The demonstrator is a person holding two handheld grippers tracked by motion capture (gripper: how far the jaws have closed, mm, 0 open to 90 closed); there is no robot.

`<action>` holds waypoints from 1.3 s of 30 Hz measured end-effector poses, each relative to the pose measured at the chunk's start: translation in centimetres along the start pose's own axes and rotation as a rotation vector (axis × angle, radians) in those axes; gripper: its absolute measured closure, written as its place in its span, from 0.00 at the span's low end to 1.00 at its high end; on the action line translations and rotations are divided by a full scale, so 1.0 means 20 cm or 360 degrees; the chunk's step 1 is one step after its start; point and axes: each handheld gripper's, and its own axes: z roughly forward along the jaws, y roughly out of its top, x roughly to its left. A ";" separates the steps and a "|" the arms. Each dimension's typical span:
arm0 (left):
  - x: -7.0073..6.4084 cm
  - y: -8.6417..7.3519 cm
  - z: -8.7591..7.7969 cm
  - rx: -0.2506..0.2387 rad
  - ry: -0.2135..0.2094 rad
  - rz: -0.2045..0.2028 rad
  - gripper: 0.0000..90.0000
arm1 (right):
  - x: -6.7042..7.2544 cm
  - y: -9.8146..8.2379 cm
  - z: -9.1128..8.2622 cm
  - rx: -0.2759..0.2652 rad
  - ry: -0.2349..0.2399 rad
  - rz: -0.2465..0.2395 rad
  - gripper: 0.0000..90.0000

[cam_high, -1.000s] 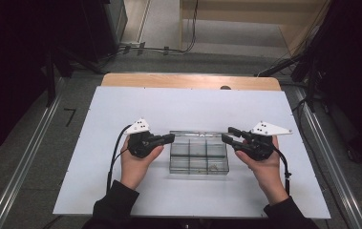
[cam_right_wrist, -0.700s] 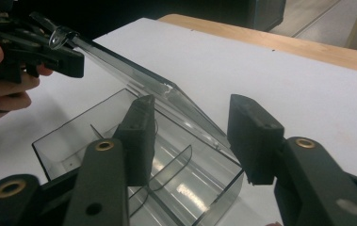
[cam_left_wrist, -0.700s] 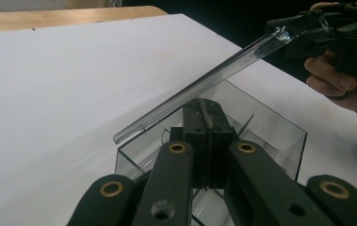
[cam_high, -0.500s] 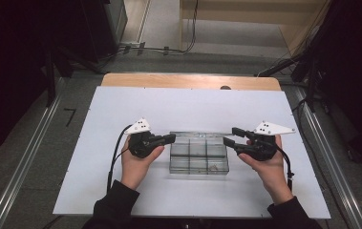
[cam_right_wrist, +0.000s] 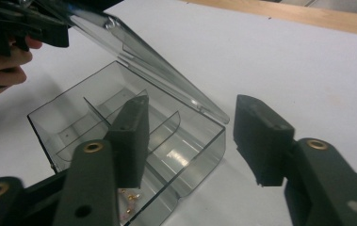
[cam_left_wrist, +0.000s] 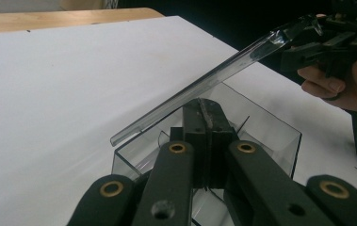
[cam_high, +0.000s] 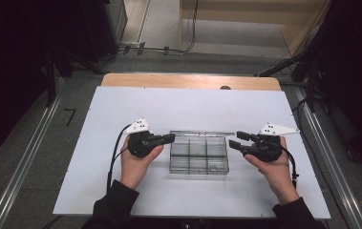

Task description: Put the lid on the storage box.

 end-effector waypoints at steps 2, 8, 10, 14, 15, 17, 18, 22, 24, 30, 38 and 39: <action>0.00 0.00 0.00 -0.0002 -0.0003 -0.0002 1.00 | 0.00 -0.01 0.01 0.0015 -0.0001 0.0014 0.58; 0.00 0.00 0.00 -0.0006 -0.0005 -0.0006 1.00 | -0.01 -0.02 0.03 0.0042 0.0021 0.0107 0.84; 0.00 0.00 -0.01 -0.0007 -0.0005 -0.0006 1.00 | -0.02 -0.03 0.03 0.0051 0.0033 0.0128 0.92; 0.00 0.00 -0.01 -0.0008 -0.0014 -0.0007 1.00 | 0.00 -0.03 0.04 0.0043 0.0077 0.0119 0.98; 0.00 -0.01 -0.01 -0.0008 -0.0016 -0.0007 1.00 | 0.01 -0.03 0.04 0.0036 0.0080 0.0106 0.98; 0.00 -0.01 -0.01 -0.0007 -0.0019 -0.0007 1.00 | 0.02 -0.02 0.04 0.0024 0.0086 0.0084 0.98; 0.00 -0.01 -0.01 -0.0003 -0.0023 -0.0010 1.00 | 0.03 -0.02 0.04 0.0015 0.0093 0.0068 0.98; -0.01 -0.02 -0.02 -0.0011 -0.0033 -0.0018 1.00 | 0.05 -0.02 0.03 -0.0002 0.0106 0.0037 0.98; -0.01 -0.02 -0.04 -0.0013 -0.0042 -0.0024 1.00 | 0.06 -0.02 0.03 0.0001 0.0109 0.0021 0.98; -0.04 -0.05 -0.05 0.0012 -0.0054 -0.0007 1.00 | 0.07 -0.03 0.01 0.0003 0.0126 0.0010 0.98; -0.05 -0.07 -0.07 0.0029 -0.0066 -0.0002 1.00 | 0.07 -0.06 0.00 0.0022 0.0138 -0.0001 0.98; -0.05 -0.08 -0.07 0.0038 -0.0068 0.0001 1.00 | 0.07 -0.06 0.00 0.0024 0.0139 -0.0004 0.98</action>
